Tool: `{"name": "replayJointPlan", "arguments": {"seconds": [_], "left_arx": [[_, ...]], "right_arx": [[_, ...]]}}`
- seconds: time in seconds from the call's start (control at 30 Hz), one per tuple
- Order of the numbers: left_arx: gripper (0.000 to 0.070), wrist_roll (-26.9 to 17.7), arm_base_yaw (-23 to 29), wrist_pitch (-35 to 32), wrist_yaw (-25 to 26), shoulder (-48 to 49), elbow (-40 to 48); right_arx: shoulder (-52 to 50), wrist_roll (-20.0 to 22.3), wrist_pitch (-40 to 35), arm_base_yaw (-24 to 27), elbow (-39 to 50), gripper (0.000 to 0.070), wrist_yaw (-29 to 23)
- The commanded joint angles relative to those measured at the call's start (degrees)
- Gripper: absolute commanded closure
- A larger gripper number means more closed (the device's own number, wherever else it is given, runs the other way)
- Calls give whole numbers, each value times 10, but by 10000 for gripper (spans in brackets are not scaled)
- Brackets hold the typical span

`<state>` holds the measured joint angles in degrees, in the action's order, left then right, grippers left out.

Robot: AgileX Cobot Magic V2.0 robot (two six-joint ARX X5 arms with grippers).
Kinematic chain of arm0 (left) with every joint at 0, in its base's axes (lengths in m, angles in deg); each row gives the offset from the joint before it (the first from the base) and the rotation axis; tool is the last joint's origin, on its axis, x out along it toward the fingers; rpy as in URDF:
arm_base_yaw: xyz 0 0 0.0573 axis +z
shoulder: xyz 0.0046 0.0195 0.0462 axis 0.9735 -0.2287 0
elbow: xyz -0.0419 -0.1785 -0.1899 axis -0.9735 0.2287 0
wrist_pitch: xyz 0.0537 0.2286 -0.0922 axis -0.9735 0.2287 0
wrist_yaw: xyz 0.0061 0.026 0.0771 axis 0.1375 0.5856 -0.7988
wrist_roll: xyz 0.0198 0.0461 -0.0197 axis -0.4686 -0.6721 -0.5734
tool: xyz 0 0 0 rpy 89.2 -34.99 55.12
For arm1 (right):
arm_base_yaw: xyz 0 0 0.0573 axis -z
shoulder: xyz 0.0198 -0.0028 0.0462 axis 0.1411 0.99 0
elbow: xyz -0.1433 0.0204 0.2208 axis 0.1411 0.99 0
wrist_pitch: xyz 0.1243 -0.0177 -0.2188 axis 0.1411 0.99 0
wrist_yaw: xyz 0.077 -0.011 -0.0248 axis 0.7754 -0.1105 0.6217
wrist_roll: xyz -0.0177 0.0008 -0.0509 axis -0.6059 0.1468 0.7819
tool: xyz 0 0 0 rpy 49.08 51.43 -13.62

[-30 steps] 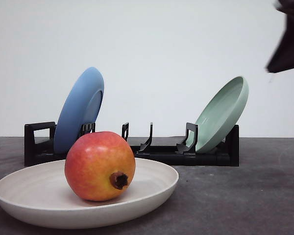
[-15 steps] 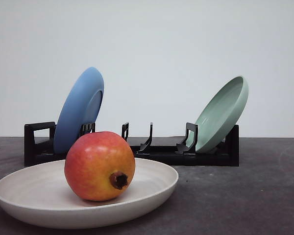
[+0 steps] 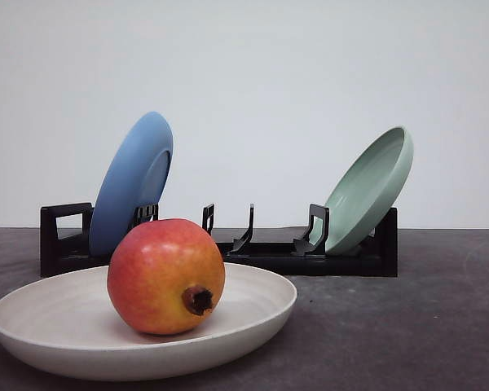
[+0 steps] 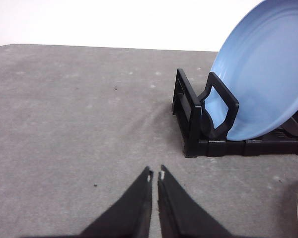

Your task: Place pomegranate in white plate

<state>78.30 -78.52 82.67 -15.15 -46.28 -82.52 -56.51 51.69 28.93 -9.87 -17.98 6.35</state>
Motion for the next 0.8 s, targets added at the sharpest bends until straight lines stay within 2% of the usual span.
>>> {"name": "replayJointPlan", "arguments": {"seconds": [0.0, 0.77], "left_arx": [[700, -8, 0, 2, -1, 1, 6], [700, -8, 0, 2, -1, 1, 6]], "right_arx": [[0, 3, -6, 1, 3, 658, 0], [0, 3, -6, 1, 3, 658, 0]]}}
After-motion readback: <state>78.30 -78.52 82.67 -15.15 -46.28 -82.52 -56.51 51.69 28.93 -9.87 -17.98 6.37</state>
